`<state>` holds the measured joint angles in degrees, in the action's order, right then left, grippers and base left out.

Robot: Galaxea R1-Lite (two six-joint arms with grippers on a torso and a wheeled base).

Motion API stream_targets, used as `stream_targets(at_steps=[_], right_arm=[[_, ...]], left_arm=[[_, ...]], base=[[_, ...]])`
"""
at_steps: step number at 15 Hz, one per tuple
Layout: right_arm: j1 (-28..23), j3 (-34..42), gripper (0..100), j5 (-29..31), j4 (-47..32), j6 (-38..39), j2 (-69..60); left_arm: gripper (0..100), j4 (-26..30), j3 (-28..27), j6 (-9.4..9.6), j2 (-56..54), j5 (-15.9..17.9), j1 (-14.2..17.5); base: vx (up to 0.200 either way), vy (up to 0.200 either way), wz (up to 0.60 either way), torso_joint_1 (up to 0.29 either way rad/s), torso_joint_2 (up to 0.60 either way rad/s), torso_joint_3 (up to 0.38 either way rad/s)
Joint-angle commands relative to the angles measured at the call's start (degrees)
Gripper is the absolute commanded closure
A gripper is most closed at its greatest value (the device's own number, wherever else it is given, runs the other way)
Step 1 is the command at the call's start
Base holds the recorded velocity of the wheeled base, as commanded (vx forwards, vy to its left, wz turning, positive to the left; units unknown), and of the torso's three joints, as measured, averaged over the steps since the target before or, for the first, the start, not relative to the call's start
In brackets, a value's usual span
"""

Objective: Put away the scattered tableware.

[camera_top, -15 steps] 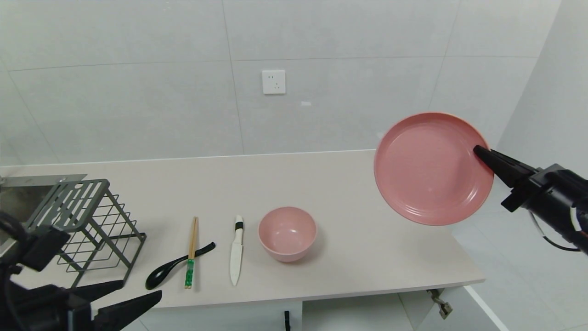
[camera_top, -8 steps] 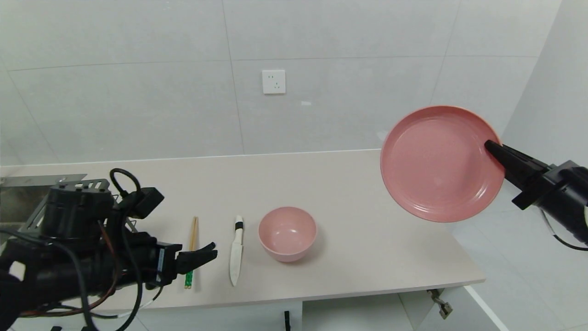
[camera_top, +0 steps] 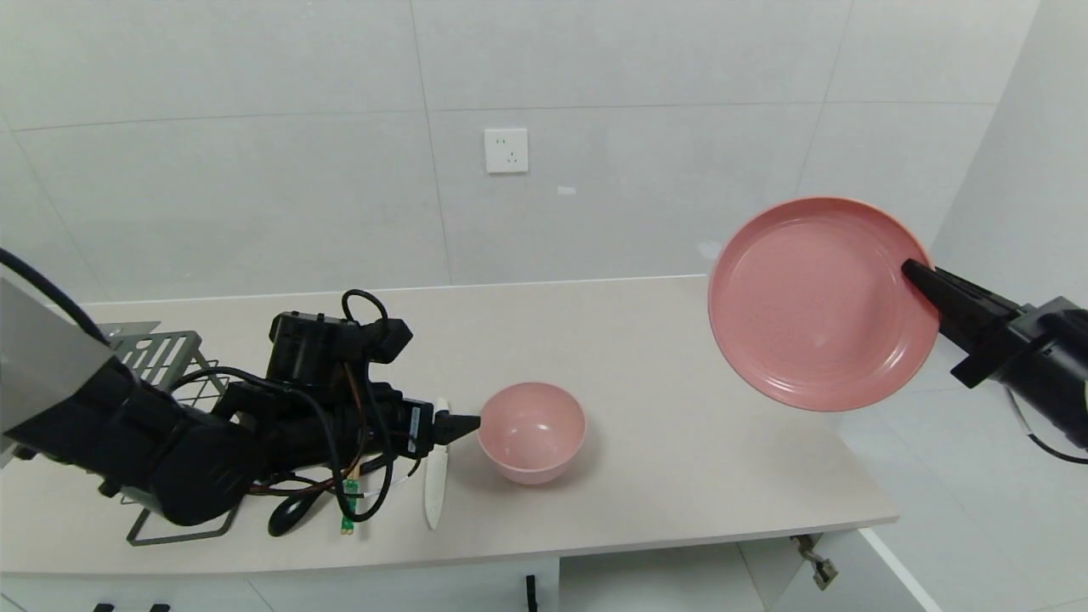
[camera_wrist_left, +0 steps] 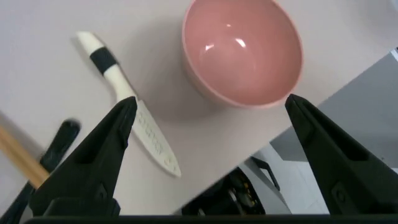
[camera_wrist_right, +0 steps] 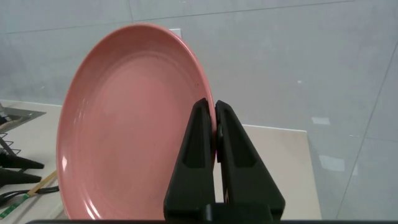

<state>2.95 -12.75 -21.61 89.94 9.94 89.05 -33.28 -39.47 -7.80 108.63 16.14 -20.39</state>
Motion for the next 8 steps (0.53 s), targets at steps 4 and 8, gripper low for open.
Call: stream_targets(at_steps=[4, 8], right_arm=[[0.0, 0.1, 100, 0.0, 0.1, -0.2, 0.2], [0.0, 0.1, 100, 0.0, 0.1, -0.9, 0.5]], left_arm=[[0, -1.9, -6.1, 0.33, 9.1, 0.0, -0.6], [0, -3.4, -13.1, 0.07, 15.7, -4.1, -1.2]], base=[[0.0, 0.0, 0.0, 0.0, 0.0, 0.0], [0.0, 0.0, 0.0, 0.0, 0.0, 0.0]])
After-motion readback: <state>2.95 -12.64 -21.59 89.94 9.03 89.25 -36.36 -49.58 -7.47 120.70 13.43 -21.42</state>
